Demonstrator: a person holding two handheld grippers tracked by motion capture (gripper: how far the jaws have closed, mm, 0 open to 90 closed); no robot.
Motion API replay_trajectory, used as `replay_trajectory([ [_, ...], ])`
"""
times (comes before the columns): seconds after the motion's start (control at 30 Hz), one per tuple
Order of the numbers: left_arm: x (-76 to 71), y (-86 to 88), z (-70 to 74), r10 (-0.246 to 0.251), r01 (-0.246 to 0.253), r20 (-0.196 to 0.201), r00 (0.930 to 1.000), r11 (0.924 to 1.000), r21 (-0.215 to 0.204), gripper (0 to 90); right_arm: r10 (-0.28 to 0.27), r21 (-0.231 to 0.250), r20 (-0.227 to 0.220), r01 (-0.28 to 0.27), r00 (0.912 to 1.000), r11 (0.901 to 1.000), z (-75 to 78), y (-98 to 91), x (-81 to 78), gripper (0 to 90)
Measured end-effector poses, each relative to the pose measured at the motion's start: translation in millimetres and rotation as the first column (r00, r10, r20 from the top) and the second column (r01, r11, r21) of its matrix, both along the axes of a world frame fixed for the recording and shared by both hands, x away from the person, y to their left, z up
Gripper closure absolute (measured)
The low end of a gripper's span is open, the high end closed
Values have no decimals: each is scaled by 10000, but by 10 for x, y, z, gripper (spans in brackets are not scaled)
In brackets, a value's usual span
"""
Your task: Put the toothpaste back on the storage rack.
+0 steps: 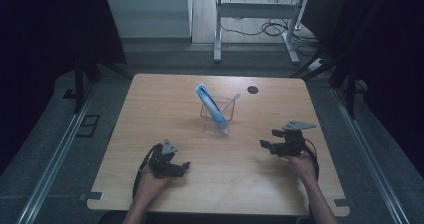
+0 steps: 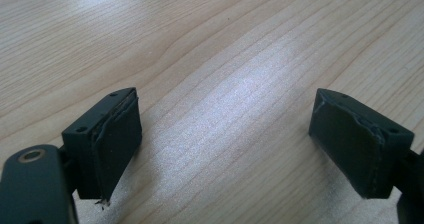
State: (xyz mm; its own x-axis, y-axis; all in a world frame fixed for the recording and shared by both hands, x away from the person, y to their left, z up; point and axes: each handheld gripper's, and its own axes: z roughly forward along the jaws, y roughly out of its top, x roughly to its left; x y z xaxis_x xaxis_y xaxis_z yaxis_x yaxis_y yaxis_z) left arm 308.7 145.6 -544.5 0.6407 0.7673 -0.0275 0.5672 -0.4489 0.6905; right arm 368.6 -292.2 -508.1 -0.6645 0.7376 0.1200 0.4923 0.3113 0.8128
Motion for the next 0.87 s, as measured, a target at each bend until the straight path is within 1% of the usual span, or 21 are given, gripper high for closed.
replay_trajectory([
  [0.1,0,0,0,3,-3,3,10000,10000,-3,135,-85,-64,-91,85,9999,9999,-39,-46,-20,246],
  [0.17,0,-1,0,11,-11,7,10000,10000,1,135,-134,-60,-69,133,9999,9999,-60,-68,-33,246],
  [0.5,0,0,0,-4,4,10,10000,10000,-1,135,-319,-487,-397,300,9987,9984,-195,-163,-111,245],
  [0.7,-1,-1,-1,4,-4,6,10000,10000,-5,135,-432,-1085,-566,368,9975,9934,-329,-180,-113,240],
  [0.83,-1,-2,-1,4,-4,3,10000,10000,-11,135,-446,-1266,-443,387,9980,9912,-332,-166,-122,240],
  [0.87,-1,-1,-1,3,-3,6,10000,10000,-7,135,-448,-1386,-376,392,9983,9896,-333,-158,-127,241],
])
